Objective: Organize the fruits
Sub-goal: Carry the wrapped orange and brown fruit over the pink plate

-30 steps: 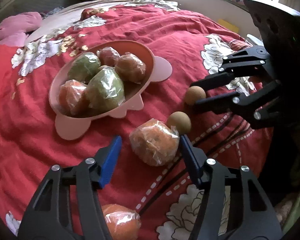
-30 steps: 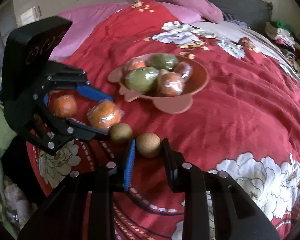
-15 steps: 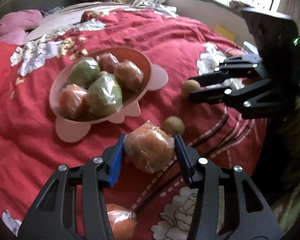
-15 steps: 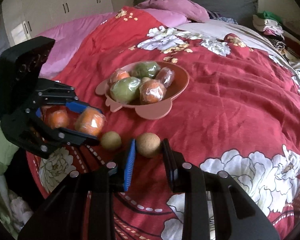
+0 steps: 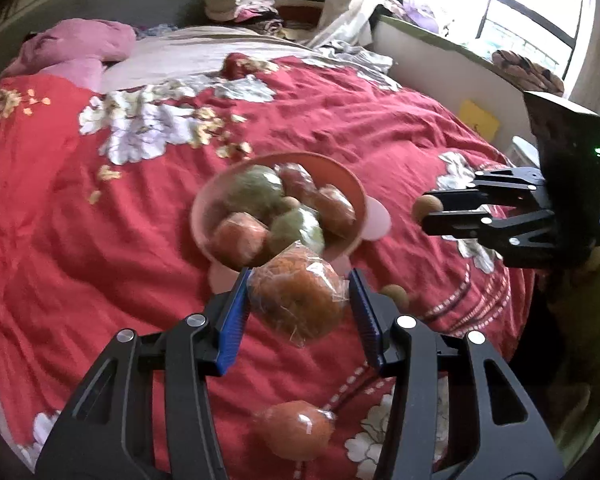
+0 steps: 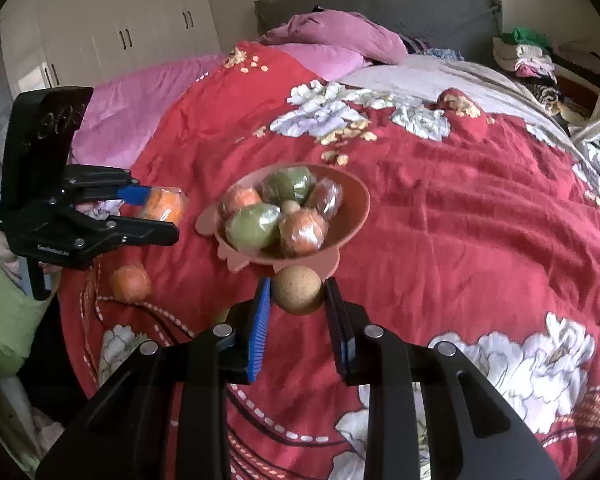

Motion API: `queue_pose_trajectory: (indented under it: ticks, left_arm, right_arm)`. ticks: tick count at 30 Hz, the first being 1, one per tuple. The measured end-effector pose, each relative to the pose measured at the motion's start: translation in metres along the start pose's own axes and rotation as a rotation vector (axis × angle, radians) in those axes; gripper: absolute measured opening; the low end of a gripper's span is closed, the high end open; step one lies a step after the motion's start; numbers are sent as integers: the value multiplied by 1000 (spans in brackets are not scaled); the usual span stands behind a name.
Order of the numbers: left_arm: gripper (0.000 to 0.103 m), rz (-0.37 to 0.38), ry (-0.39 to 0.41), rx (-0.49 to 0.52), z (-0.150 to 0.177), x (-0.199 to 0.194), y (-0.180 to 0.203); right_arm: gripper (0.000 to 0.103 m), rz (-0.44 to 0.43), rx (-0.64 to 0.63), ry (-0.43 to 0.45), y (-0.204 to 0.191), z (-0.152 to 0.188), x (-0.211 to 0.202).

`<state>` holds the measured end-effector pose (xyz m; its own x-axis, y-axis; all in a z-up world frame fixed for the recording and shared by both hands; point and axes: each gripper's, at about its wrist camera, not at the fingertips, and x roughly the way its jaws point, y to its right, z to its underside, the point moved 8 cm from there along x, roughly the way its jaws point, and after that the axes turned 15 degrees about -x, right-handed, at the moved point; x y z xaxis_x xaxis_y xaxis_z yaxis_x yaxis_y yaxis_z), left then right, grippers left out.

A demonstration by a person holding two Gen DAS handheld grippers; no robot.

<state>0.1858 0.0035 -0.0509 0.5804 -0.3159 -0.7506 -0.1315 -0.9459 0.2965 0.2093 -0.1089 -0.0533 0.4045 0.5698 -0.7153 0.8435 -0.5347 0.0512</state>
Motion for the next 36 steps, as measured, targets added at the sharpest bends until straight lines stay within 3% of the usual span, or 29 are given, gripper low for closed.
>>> queue_pose_trajectory:
  ticks: [18, 30, 36]
  left_arm:
    - [40, -66, 40, -45, -43, 0, -30]
    - [40, -45, 24, -17, -67, 27, -19]
    - [40, -24, -8, -2, -64, 48, -12]
  right_arm:
    - [26, 20, -11, 51, 20, -47, 0]
    - [26, 27, -28, 44, 36, -73, 18]
    - [26, 42, -41, 27, 45, -81, 31]
